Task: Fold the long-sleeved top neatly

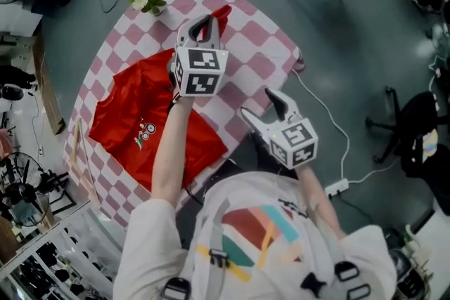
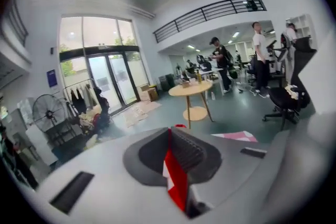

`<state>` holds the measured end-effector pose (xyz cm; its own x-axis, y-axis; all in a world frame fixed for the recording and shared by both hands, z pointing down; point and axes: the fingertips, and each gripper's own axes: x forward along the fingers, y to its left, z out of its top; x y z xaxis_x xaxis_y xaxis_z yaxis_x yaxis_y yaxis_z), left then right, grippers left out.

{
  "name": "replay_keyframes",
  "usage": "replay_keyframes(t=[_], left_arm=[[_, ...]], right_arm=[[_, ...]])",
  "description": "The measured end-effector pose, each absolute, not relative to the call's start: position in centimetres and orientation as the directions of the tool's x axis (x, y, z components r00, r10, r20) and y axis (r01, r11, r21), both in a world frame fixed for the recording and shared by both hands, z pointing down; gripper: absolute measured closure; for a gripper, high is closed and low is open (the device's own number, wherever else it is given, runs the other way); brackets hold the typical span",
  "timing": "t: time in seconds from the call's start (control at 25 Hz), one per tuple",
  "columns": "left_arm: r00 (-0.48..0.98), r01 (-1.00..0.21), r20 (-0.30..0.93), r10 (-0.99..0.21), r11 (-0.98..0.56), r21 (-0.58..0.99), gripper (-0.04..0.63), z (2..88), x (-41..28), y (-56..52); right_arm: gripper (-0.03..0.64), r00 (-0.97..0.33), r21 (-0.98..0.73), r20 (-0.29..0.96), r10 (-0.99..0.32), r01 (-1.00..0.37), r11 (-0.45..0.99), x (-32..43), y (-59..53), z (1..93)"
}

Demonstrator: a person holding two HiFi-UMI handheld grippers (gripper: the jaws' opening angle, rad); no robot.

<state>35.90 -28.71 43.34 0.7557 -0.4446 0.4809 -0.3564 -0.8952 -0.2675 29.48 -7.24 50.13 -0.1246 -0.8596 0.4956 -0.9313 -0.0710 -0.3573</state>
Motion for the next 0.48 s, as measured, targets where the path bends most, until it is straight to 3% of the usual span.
replay_keyframes(t=[0.24,0.48], left_arm=[[0.639,-0.651,0.3,-0.708,-0.706,-0.279,0.577,33.8,21.9,-36.3],[0.452,-0.827,0.237,-0.86,-0.503,-0.251,0.577,30.7,6.2,-38.6]], right_arm=[[0.281,-0.271,-0.345,0.487,-0.83,-0.933,0.102,23.1,-10.4,49.1],[0.281,-0.416,-0.342,0.479,-0.773,-0.899,0.272,15.0,-13.1,48.4]])
